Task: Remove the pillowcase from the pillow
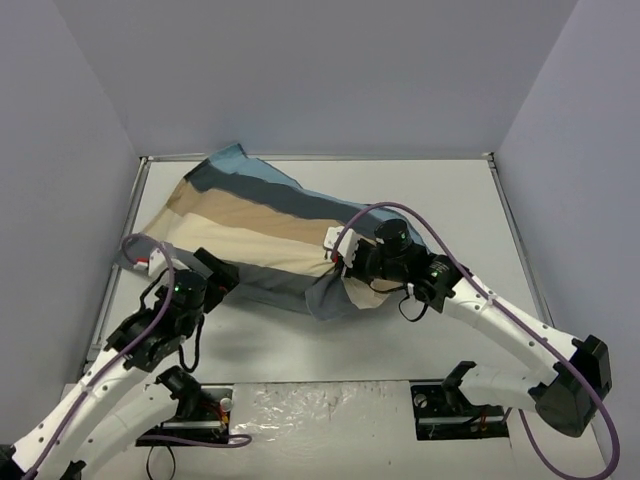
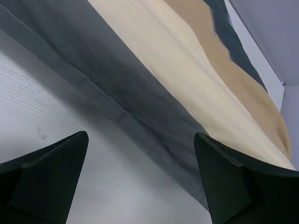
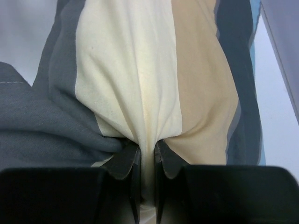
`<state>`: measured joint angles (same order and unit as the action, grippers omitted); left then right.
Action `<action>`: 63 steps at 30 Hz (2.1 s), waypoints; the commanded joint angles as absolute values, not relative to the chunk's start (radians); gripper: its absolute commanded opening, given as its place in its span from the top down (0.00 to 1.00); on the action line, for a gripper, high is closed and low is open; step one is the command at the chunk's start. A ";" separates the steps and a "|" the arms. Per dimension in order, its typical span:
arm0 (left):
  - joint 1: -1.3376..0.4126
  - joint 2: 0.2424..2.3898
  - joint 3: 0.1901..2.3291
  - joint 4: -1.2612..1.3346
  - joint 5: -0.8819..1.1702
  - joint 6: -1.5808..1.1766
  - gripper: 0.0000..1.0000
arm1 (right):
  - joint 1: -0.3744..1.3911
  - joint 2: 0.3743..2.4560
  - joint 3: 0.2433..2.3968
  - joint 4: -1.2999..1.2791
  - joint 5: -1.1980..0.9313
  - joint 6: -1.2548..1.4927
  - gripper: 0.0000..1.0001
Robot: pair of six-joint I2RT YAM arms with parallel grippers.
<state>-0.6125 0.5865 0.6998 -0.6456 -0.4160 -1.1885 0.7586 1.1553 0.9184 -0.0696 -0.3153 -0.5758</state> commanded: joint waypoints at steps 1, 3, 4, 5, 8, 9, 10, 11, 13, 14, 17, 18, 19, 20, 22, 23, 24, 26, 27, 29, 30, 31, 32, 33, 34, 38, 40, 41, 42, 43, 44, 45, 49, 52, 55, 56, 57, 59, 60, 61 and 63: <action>-0.617 0.708 0.752 -0.517 -0.433 -1.174 0.04 | 0.753 1.131 0.977 -0.090 -0.509 -0.551 1.00; -0.615 0.785 0.758 -0.441 -0.436 -1.173 0.04 | 0.753 1.114 0.973 -0.095 -0.518 -0.551 1.00; -0.615 0.808 0.756 -0.408 -0.439 -1.164 0.04 | 0.749 1.106 0.966 -0.097 -0.522 -0.552 1.00; -0.614 0.831 0.755 -0.341 -0.443 -1.155 0.04 | 0.747 1.100 0.963 -0.097 -0.522 -0.549 1.00; -0.604 0.935 0.765 -0.287 -0.457 -1.138 0.04 | 0.733 1.072 0.960 -0.097 -0.535 -0.534 1.00; -0.601 0.983 0.770 -0.287 -0.448 -1.144 0.01 | 0.729 1.059 0.962 -0.097 -0.544 -0.529 1.00; -0.601 1.003 0.775 -0.288 -0.439 -1.163 0.00 | 0.726 1.052 0.963 -0.097 -0.548 -0.523 1.00; -0.601 1.018 0.773 -0.298 -0.433 -1.172 0.07 | 0.719 1.046 0.969 -0.100 -0.552 -0.519 1.00; -0.597 1.040 0.764 -0.320 -0.436 -1.204 0.15 | 0.716 1.029 0.976 -0.109 -0.564 -0.518 1.00; -0.589 1.039 0.759 -0.324 -0.446 -1.213 0.21 | 0.716 1.023 0.982 -0.112 -0.569 -0.518 1.00; -0.552 1.014 0.746 -0.313 -0.446 -1.232 0.71 | 0.715 1.017 0.994 -0.129 -0.594 -0.518 1.00; -0.514 0.997 0.750 -0.305 -0.414 -1.226 0.85 | 0.716 1.017 1.012 -0.136 -0.601 -0.523 1.00; -0.496 0.991 0.756 -0.299 -0.393 -1.217 0.98 | 0.715 1.017 1.023 -0.153 -0.613 -0.525 1.00; -0.479 0.974 0.790 -0.299 -0.374 -1.206 0.98 | 0.715 1.017 1.038 -0.164 -0.620 -0.523 1.00; -0.454 0.953 0.842 -0.317 -0.347 -1.160 0.98 | 0.715 1.019 1.100 -0.201 -0.636 -0.525 1.00; -0.454 0.927 0.910 -0.330 -0.345 -1.141 0.98 | 0.716 1.022 1.127 -0.213 -0.641 -0.525 1.00; -0.454 0.911 0.951 -0.347 -0.347 -1.109 0.98 | 0.716 1.025 1.191 -0.242 -0.649 -0.522 1.00; -0.457 0.870 1.079 -0.389 -0.344 -1.083 0.98 | 0.716 1.034 1.265 -0.270 -0.684 -0.506 1.00; -0.468 0.855 1.121 -0.405 -0.347 -1.063 0.98 | 0.715 1.040 1.307 -0.293 -0.698 -0.496 1.00; -0.480 0.816 1.228 -0.432 -0.371 -1.052 0.98 | 0.715 1.069 1.432 -0.307 -0.727 -0.445 1.00; -0.485 0.808 1.255 -0.440 -0.382 -1.051 0.98 | 0.712 1.078 1.468 -0.311 -0.733 -0.424 1.00; -0.486 0.802 1.276 -0.451 -0.391 -1.052 0.98 | 0.707 1.089 1.521 -0.310 -0.739 -0.384 1.00; -0.488 0.798 1.293 -0.459 -0.423 -1.057 0.98 | 0.701 1.112 1.537 -0.307 -0.742 -0.361 1.00; -0.488 0.799 1.314 -0.463 -0.439 -1.061 0.98 | 0.692 1.124 1.542 -0.284 -0.756 -0.333 1.00; -0.486 0.805 1.319 -0.471 -0.458 -1.062 0.98 | 0.661 1.141 1.502 -0.252 -0.770 -0.292 1.00; -0.482 0.929 1.290 -0.448 -0.515 -1.127 0.98 | 0.559 1.164 1.213 0.120 -0.737 0.058 1.00; -0.474 1.054 1.270 -0.407 -0.505 -1.161 0.98 | 0.491 1.222 1.091 0.246 -0.723 0.180 1.00; -0.456 1.102 1.269 -0.396 -0.494 -1.192 0.98 | 0.404 1.258 1.006 0.337 -0.723 0.289 1.00; -0.448 1.159 1.270 -0.376 -0.480 -1.207 0.98 | 0.358 1.297 0.977 0.369 -0.747 0.329 1.00; -0.437 1.272 1.275 -0.365 -0.474 -1.229 0.98 | 0.313 1.393 0.962 0.392 -0.755 0.365 1.00; -0.417 1.328 1.279 -0.351 -0.466 -1.262 0.98 | 0.234 1.446 0.944 0.435 -0.767 0.395 1.00; -0.410 1.386 1.284 -0.319 -0.451 -1.278 0.98 | 0.201 1.495 0.946 0.448 -0.779 0.438 1.00; -0.396 1.654 1.356 -0.215 -0.443 -1.269 0.98 | 0.135 1.696 0.973 0.451 -0.757 0.408 1.00; -0.396 1.780 1.457 -0.178 -0.425 -1.226 0.98 | 0.133 1.715 0.977 0.468 -0.677 0.377 1.00; -0.394 1.863 1.544 -0.143 -0.405 -1.184 0.98 | 0.130 1.710 1.012 0.451 -0.600 0.341 0.97; -0.393 1.879 1.592 -0.140 -0.402 -1.155 0.98 | 0.129 1.709 1.023 0.446 -0.533 0.333 0.95; -0.390 1.902 1.612 -0.134 -0.400 -1.137 0.98 | 0.127 1.716 1.035 0.437 -0.502 0.324 0.92; -0.380 1.902 1.646 -0.068 -0.347 -1.035 0.77 | 0.123 1.724 1.077 0.422 -0.430 0.284 0.70; -0.374 1.892 1.649 -0.037 -0.316 -0.987 0.64 | 0.123 1.724 1.106 0.414 -0.407 0.261 0.58; -0.373 1.852 1.649 0.022 -0.254 -0.882 0.40 | 0.118 1.714 1.121 0.388 -0.358 0.218 0.34; -0.374 1.789 1.628 0.058 -0.186 -0.766 0.20 | 0.106 1.683 1.147 0.361 -0.327 0.161 0.21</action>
<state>-0.3939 1.9369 1.5841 -0.0742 -0.2764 -1.0111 0.1265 1.7298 1.0740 0.3862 -0.4808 0.2798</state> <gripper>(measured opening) 0.743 0.746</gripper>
